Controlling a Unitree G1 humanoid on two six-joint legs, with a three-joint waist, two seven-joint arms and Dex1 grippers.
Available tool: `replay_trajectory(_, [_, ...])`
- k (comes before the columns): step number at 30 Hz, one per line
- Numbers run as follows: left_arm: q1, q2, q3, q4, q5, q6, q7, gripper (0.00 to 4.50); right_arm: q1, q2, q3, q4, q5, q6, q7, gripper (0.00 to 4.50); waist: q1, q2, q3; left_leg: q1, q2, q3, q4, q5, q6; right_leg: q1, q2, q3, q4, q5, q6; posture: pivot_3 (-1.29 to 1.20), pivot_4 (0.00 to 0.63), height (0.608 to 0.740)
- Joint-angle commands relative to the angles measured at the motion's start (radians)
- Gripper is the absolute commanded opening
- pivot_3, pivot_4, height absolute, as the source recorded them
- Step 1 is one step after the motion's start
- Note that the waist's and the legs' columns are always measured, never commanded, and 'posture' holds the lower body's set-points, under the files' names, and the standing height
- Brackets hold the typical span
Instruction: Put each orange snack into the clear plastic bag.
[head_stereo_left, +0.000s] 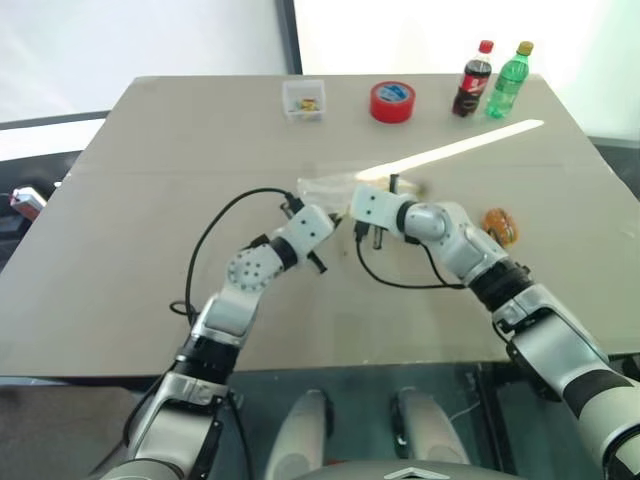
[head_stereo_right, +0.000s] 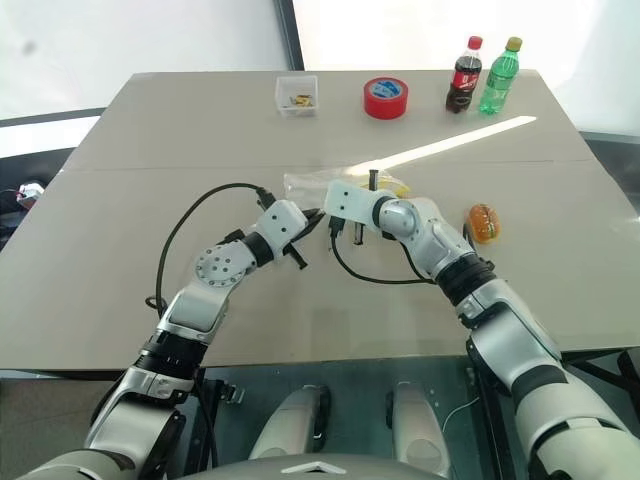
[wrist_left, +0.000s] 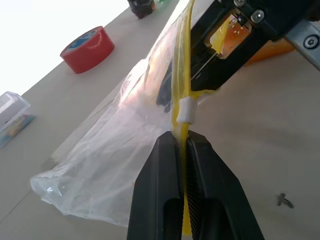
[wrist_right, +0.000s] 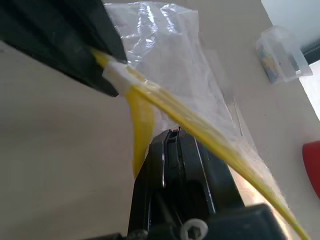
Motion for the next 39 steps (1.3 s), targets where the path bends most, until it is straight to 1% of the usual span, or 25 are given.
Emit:
replay_trajectory(1, [-0.018, -0.008, 0.0, -0.011, 0.008, -0.02, 0.006, 0.0, -0.024, -0.019, 0.002, -0.014, -0.033, -0.031, 0.017, 0.09, 0.001, 0.0, 0.0, 0.0, 0.0, 0.0, 0.0, 0.0, 0.0, 0.0, 0.0, 0.0, 0.0, 0.0, 0.0, 0.0, 0.15, 0.74])
replay_trajectory(3, [-0.019, -0.009, 0.0, -0.008, 0.008, -0.021, 0.007, 0.0, -0.023, -0.024, 0.002, -0.014, -0.042, -0.037, 0.023, 0.09, 0.001, 0.0, 0.0, 0.0, 0.0, 0.0, 0.0, 0.0, 0.0, 0.0, 0.0, 0.0, 0.0, 0.0, 0.0, 0.0, 0.15, 0.74])
replay_trajectory(7, [-0.021, -0.012, -0.002, -0.002, 0.006, -0.024, 0.008, 0.0, -0.034, 0.047, -0.084, -0.023, 0.047, -0.003, -0.004, 0.09, -0.002, 0.0, 0.0, 0.0, 0.0, 0.0, 0.0, 0.0, 0.0, 0.0, 0.0, 0.0, 0.0, 0.0, 0.0, 0.0, 0.15, 0.74])
replay_trajectory(10, [-0.023, -0.015, -0.005, 0.001, 0.006, -0.026, 0.007, 0.0, -0.025, 0.092, -0.121, -0.017, 0.107, 0.033, 0.035, 0.09, -0.001, 0.0, 0.0, 0.0, 0.001, 0.0, 0.0, 0.0, 0.0, 0.0, 0.0, 0.0, 0.0, 0.0, 0.0, 0.0, 0.15, 0.74])
replay_trajectory(12, [-0.024, -0.017, -0.005, 0.002, 0.006, -0.027, 0.008, 0.0, -0.01, 0.087, -0.098, -0.019, 0.099, 0.022, 0.08, 0.09, 0.003, 0.0, 0.0, 0.0, 0.0, 0.0, 0.0, 0.0, 0.0, 0.0, 0.0, 0.0, 0.0, 0.0, 0.0, 0.0, 0.15, 0.74])
replay_trajectory(15, [-0.024, -0.019, -0.002, 0.001, 0.006, -0.023, 0.014, 0.0, 0.008, 0.05, -0.062, -0.046, 0.068, 0.021, 0.155, 0.09, 0.006, 0.0, 0.0, 0.0, -0.001, 0.0, 0.0, 0.0, 0.0, 0.001, -0.001, 0.0, 0.0, 0.0, 0.0, 0.0, 0.15, 0.74])
replay_trajectory(20, [-0.017, -0.019, 0.001, -0.001, 0.008, -0.018, 0.022, 0.0, 0.005, 0.007, -0.083, -0.099, 0.077, 0.076, 0.222, 0.09, 0.0, 0.0, 0.0, 0.0, 0.0, 0.0, 0.0, 0.0, 0.0, 0.0, 0.0, 0.0, 0.0, 0.0, 0.0, 0.0, 0.15, 0.74])
replay_trajectory(22, [-0.015, -0.023, -0.001, 0.0, 0.009, -0.018, 0.024, 0.0, 0.003, 0.001, -0.094, -0.095, 0.075, 0.088, 0.213, 0.09, -0.001, 0.0, 0.0, 0.0, 0.0, 0.0, 0.0, 0.0, 0.0, 0.0, 0.0, 0.0, 0.0, 0.0, 0.0, 0.0, 0.15, 0.74])
replay_trajectory(27, [-0.018, -0.032, -0.005, 0.001, 0.01, -0.017, 0.024, 0.0, 0.003, 0.003, -0.092, -0.04, 0.043, 0.091, 0.126, 0.09, 0.001, 0.0, 0.0, 0.0, 0.0, 0.0, 0.0, 0.0, 0.0, 0.0, 0.0, 0.0, 0.0, 0.0, 0.0, 0.0, 0.15, 0.74])
replay_trajectory(29, [-0.023, -0.034, -0.005, 0.004, 0.011, -0.017, 0.024, 0.0, -0.005, -0.011, -0.069, -0.005, 0.0, 0.065, 0.086, 0.46, 0.001, 0.0, 0.0, 0.0, 0.0, 0.0, 0.0, 0.0, 0.0, 0.0, 0.0, 0.0, 0.0, 0.0, 0.0, 0.0, 0.15, 0.74])
replay_trajectory(31, [-0.026, -0.035, -0.004, 0.005, 0.01, -0.018, 0.024, 0.0, -0.013, -0.017, -0.064, 0.024, -0.028, 0.036, 0.039, 1.17, 0.003, 0.0, 0.0, 0.0, 0.0, 0.0, 0.0, 0.0, 0.0, 0.0, 0.0, 0.0, 0.0, 0.0, 0.0, 0.0, 0.15, 0.74])
replay_trajectory(36, [-0.026, -0.032, 0.0, 0.007, 0.009, -0.017, 0.024, 0.0, -0.034, -0.033, -0.065, 0.054, -0.074, -0.081, -0.086, 3.63, 0.0, 0.0, 0.0, 0.0, 0.0, 0.0, 0.0, 0.0, 0.0, 0.0, 0.0, 0.0, 0.0, 0.0, 0.0, 0.0, 0.15, 0.74])
replay_trajectory(37, [-0.025, -0.032, 0.001, 0.006, 0.009, -0.015, 0.025, 0.0, -0.034, -0.04, -0.062, 0.057, -0.083, -0.102, -0.097, 4.24, 0.0, 0.0, 0.0, 0.0, 0.0, 0.0, 0.0, 0.0, 0.0, 0.0, 0.0, 0.0, 0.0, 0.0, 0.0, 0.0, 0.15, 0.74])
replay_trajectory(38, [-0.024, -0.033, 0.003, 0.005, 0.009, -0.012, 0.027, 0.0, -0.033, -0.048, -0.057, 0.058, -0.096, -0.126, -0.117, 4.44, 0.0, 0.0, 0.0, 0.0, 0.0, 0.0, 0.0, 0.0, 0.0, 0.0, 0.0, 0.0, 0.0, 0.0, 0.0, 0.0, 0.15, 0.74])
replay_trajectory(39, [-0.023, -0.034, 0.005, 0.003, 0.009, -0.008, 0.031, 0.0, -0.03, -0.056, -0.054, 0.059, -0.109, -0.149, -0.136, 4.44, 0.0, 0.0, 0.0, 0.0, 0.0, 0.0, 0.0, 0.0, 0.0, 0.0, 0.0, 0.0, 0.0, 0.0, 0.0, 0.0, 0.15, 0.74])
